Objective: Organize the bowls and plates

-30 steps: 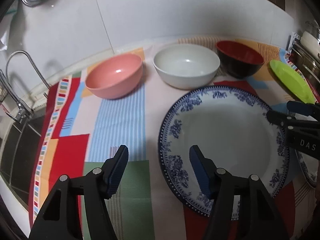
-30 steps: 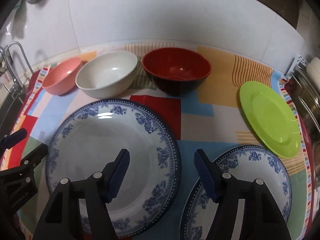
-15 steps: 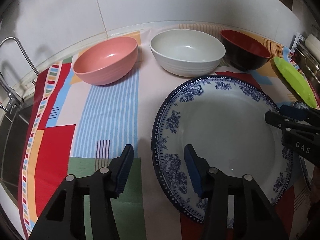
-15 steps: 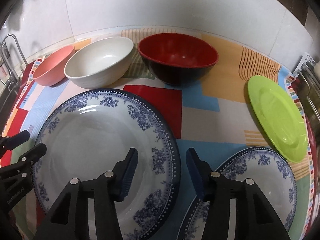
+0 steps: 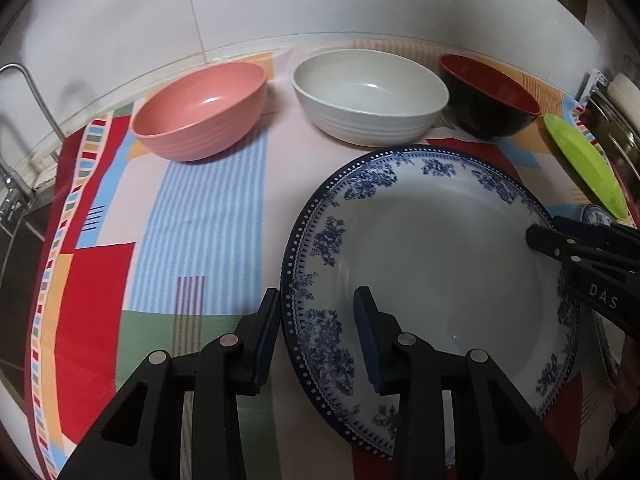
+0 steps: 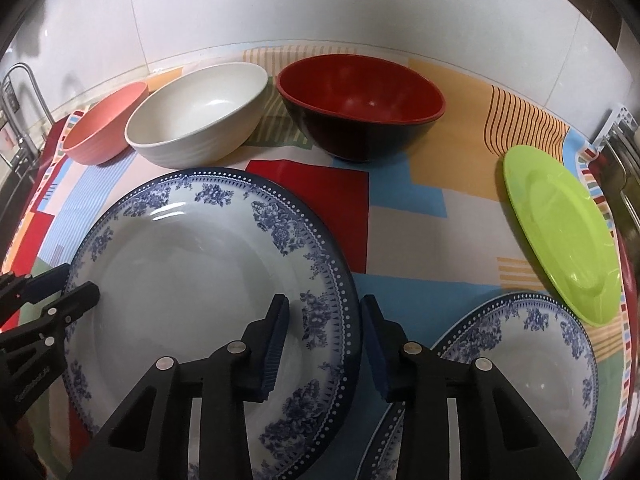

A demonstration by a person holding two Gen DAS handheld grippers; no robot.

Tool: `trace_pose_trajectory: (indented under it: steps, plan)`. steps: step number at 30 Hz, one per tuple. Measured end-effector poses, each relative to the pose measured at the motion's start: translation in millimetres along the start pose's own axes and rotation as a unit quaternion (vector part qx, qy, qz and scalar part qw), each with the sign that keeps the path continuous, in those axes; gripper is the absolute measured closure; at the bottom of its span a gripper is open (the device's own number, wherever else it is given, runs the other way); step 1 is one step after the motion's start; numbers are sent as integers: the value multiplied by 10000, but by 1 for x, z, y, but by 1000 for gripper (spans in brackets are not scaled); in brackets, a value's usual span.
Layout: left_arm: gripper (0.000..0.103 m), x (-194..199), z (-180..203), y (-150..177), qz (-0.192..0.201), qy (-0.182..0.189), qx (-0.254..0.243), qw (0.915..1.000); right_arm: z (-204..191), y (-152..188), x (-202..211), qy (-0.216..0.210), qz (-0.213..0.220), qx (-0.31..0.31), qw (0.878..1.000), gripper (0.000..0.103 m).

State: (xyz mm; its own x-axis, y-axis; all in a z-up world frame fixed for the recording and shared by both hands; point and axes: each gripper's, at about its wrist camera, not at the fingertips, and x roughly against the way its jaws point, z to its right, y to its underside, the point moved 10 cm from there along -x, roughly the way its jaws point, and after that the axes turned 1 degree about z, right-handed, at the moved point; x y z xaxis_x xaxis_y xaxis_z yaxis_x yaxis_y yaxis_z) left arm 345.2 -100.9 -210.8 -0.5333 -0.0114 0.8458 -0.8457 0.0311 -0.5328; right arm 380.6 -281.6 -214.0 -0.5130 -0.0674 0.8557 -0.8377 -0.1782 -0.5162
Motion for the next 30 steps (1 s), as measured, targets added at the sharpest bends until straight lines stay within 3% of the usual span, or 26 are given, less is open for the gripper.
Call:
trace_pose_trajectory:
  steps: [5,13,21,30]
  plan:
    - [67,9,-12,2,105,-108,122,9998,-7,5,5,-117,-139,-161,9997,67]
    - [67,37,-43,8,327,-198,360,9986,-33,7,33,-126,22,-188,9997,68]
    - [67,70,-100,30,557,-459,617,9955,-90,10,58,-232,267,5,9994,68]
    - [67,90,-163,71,422,-702,816,9933,-163,30,60,-497,151,165,9985,68]
